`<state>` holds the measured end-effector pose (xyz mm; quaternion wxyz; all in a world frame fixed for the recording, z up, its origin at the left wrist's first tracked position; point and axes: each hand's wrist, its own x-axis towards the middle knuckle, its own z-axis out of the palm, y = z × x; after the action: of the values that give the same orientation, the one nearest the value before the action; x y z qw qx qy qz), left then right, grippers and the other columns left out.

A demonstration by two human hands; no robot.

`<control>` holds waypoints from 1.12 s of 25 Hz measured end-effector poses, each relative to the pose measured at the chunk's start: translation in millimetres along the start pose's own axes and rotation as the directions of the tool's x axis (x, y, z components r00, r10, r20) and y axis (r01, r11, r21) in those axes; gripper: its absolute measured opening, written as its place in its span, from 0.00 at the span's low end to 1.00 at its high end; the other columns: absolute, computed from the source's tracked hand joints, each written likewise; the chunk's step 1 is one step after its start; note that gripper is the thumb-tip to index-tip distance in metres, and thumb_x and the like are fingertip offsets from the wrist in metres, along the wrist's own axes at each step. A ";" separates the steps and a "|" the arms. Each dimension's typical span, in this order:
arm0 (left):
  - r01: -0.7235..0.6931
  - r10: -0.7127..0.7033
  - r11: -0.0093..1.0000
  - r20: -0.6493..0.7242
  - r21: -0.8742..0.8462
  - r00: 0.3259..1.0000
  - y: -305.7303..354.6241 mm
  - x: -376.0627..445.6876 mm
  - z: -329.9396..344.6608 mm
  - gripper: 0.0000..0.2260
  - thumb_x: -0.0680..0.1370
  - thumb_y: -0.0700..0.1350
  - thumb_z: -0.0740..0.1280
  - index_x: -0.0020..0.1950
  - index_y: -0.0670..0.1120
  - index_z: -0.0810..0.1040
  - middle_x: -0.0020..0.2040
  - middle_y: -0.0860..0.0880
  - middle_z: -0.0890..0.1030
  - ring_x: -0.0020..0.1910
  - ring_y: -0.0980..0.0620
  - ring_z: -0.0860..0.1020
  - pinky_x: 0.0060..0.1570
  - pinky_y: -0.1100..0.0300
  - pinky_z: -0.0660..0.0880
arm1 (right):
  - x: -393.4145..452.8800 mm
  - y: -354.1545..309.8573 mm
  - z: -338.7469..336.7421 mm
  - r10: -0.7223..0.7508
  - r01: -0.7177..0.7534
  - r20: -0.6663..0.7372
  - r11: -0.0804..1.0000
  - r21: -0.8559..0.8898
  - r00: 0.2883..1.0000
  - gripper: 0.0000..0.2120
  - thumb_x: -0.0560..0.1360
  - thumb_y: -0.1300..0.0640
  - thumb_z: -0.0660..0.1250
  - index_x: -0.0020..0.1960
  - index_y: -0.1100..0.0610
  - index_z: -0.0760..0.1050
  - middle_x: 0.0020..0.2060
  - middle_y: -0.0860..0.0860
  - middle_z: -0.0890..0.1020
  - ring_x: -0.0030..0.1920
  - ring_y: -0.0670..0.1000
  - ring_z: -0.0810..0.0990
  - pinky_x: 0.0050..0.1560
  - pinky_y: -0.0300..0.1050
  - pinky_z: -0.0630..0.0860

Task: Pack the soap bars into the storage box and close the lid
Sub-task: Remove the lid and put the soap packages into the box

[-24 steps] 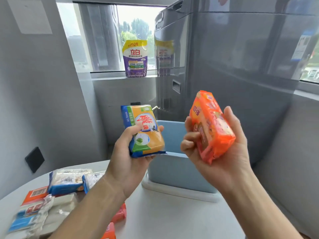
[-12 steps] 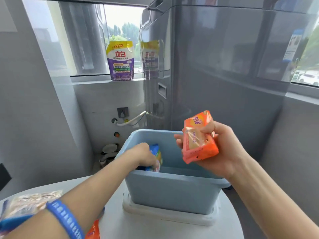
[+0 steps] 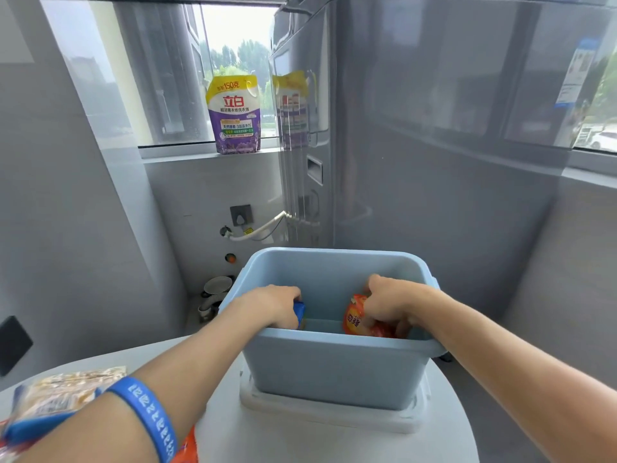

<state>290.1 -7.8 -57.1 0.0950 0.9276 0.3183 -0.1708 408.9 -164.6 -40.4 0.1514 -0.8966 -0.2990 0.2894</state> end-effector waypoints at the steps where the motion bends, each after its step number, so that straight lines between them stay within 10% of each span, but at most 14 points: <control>1: 0.026 -0.024 0.999 0.053 -0.033 0.998 1.3 -2.5 -0.5 0.22 0.74 0.49 0.62 0.68 0.54 0.66 0.57 0.49 0.76 0.53 0.44 0.75 0.50 0.54 0.73 | 2.4 0.8 1.9 -0.012 0.012 0.000 0.999 -0.047 1.000 0.21 0.71 0.62 0.66 0.63 0.58 0.66 0.54 0.60 0.79 0.50 0.63 0.83 0.48 0.55 0.82; 10: 0.081 -0.037 0.962 0.172 -0.262 0.984 -1.7 -7.9 -5.2 0.30 0.76 0.44 0.66 0.74 0.50 0.57 0.62 0.44 0.75 0.47 0.45 0.78 0.44 0.55 0.77 | 5.4 1.0 12.9 -0.300 0.074 -0.113 0.547 -0.834 0.947 0.07 0.74 0.63 0.64 0.50 0.56 0.77 0.57 0.52 0.81 0.55 0.56 0.79 0.48 0.47 0.64; 14: -0.041 0.032 0.992 0.072 0.123 0.997 -2.1 -4.3 -0.1 0.23 0.77 0.49 0.66 0.70 0.48 0.66 0.64 0.48 0.74 0.58 0.43 0.74 0.53 0.51 0.73 | 3.6 0.8 12.8 -0.281 -0.020 -0.143 0.401 -0.916 0.949 0.07 0.73 0.60 0.65 0.39 0.52 0.69 0.52 0.50 0.83 0.52 0.54 0.77 0.48 0.48 0.59; 22: -0.220 0.195 0.965 0.175 0.139 0.965 -5.0 -0.2 3.6 0.18 0.78 0.50 0.64 0.68 0.56 0.74 0.66 0.52 0.76 0.61 0.45 0.75 0.60 0.50 0.74 | 9.2 0.6 13.4 -0.039 0.050 0.036 0.510 -0.859 0.999 0.11 0.75 0.57 0.62 0.56 0.52 0.79 0.57 0.50 0.82 0.57 0.56 0.79 0.49 0.46 0.69; 28: -0.215 0.205 0.969 0.087 0.121 0.975 -8.8 -7.9 19.4 0.16 0.76 0.46 0.64 0.64 0.53 0.77 0.61 0.45 0.76 0.57 0.41 0.77 0.56 0.52 0.75 | 1.3 6.2 20.0 -0.236 0.068 -0.119 0.660 -0.749 0.965 0.09 0.69 0.63 0.67 0.34 0.55 0.69 0.43 0.53 0.82 0.37 0.56 0.73 0.40 0.44 0.67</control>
<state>273.7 -10.9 -72.6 0.0636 0.9533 0.2028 -0.2145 400.4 -166.6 -59.4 -0.1699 -0.8774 -0.4472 0.0357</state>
